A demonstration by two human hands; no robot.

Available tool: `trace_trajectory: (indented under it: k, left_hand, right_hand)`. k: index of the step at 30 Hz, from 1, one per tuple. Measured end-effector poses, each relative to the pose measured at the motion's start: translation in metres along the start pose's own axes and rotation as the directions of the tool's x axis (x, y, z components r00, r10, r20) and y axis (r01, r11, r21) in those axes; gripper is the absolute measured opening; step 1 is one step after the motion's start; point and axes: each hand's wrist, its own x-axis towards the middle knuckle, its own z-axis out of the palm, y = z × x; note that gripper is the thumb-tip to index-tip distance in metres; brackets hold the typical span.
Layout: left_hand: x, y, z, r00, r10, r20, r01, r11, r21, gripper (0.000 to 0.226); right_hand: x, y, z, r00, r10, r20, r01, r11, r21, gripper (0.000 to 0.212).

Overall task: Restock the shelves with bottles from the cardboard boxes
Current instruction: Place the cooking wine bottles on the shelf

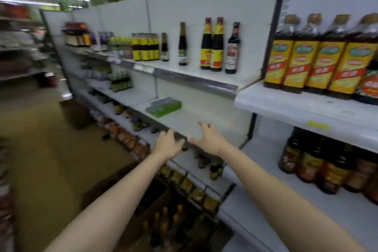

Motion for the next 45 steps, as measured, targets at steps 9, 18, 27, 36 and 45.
trace_trajectory:
  k: [9,18,27,36,45]
  left_hand:
    - [-0.063,-0.169,-0.020,0.950,-0.305,0.071,0.300,0.951,0.070,0.065]
    - [-0.038,-0.326,-0.016,0.870,-0.473,0.138,0.474,0.880,0.027,0.067]
    - [-0.013,-0.422,-0.029,0.780,-0.579,0.238,0.562,0.815,0.142,0.077]
    - [0.064,-0.453,-0.042,0.751,-0.615,0.238,0.582,0.788,0.199,0.078]
    - [0.193,-0.486,-0.035,0.702,-0.646,0.300,0.591,0.763,0.261,0.076]
  right_hand:
    - [0.015,-0.068,0.147,0.938,-0.077,0.339,0.144,0.974,-0.177,0.076]
    - [0.079,-0.140,0.282,0.855,-0.049,0.517,0.214,0.940,-0.265,0.073]
    - [0.129,-0.170,0.351,0.791,-0.111,0.602,0.314,0.918,-0.244,0.077]
    - [0.231,-0.179,0.401,0.785,-0.101,0.612,0.309,0.919,-0.243,0.076]
    - [0.361,-0.168,0.462,0.743,-0.042,0.669,0.225,0.955,-0.190,0.078]
